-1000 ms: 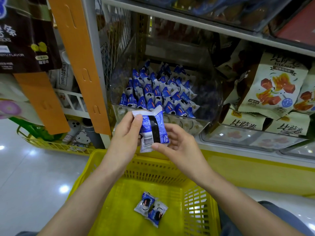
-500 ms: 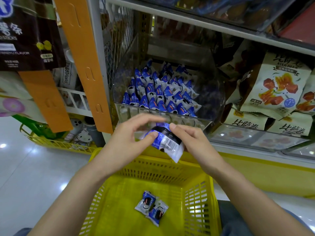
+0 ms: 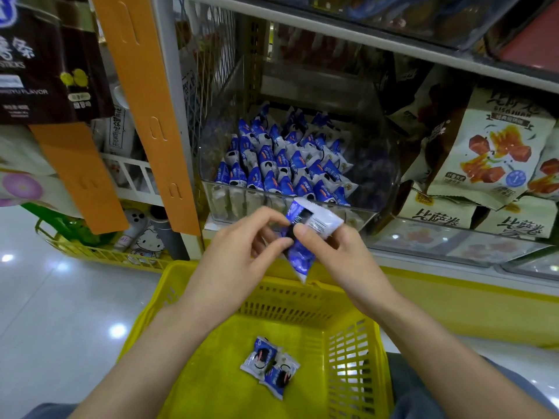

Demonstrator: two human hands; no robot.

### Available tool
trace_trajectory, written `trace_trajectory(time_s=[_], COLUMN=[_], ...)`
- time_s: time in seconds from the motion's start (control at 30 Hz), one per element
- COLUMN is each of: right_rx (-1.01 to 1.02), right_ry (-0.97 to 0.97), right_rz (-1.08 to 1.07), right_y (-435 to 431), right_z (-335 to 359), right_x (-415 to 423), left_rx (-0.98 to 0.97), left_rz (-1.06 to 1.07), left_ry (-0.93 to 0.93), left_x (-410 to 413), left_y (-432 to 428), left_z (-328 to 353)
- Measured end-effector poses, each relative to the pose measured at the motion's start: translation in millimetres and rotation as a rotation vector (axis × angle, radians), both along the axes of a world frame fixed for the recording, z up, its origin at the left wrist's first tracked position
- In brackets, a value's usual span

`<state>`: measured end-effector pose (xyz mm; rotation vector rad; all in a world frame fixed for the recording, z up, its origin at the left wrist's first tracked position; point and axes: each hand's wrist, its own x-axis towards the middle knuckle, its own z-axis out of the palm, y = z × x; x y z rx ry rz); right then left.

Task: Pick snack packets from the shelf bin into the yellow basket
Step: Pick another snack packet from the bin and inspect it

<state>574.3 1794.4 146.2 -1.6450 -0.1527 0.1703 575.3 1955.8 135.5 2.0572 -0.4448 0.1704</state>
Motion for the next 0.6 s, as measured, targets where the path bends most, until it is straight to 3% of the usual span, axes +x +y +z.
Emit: trace_trajectory(time_s=[0.1,0.27,0.4,0.6], right_rx=[-0.055,0.067,0.033,0.071], right_ry=[-0.023,0.013,-0.004,-0.035], right_rz=[-0.009,0.042,0.036,0.035], right_y=[2.0,3.6,4.2,6.3], right_z=[-4.0,-6.6,-6.6,-8.6], right_x=[-0.4,-1.9,-2.6,-2.6], left_rx=[0.039,0.047,0.122,0.028], left_rz=[0.006,0.041,0.092,0.109], left_ry=[-0.079,-0.079,-0.109,0.061], left_x=[-2.5,-3.0,-4.1,-5.6], left_y=[-4.3,-4.4,-7.8,-11.0], left_z=[-2.4,-1.3,-3.4,-10.1])
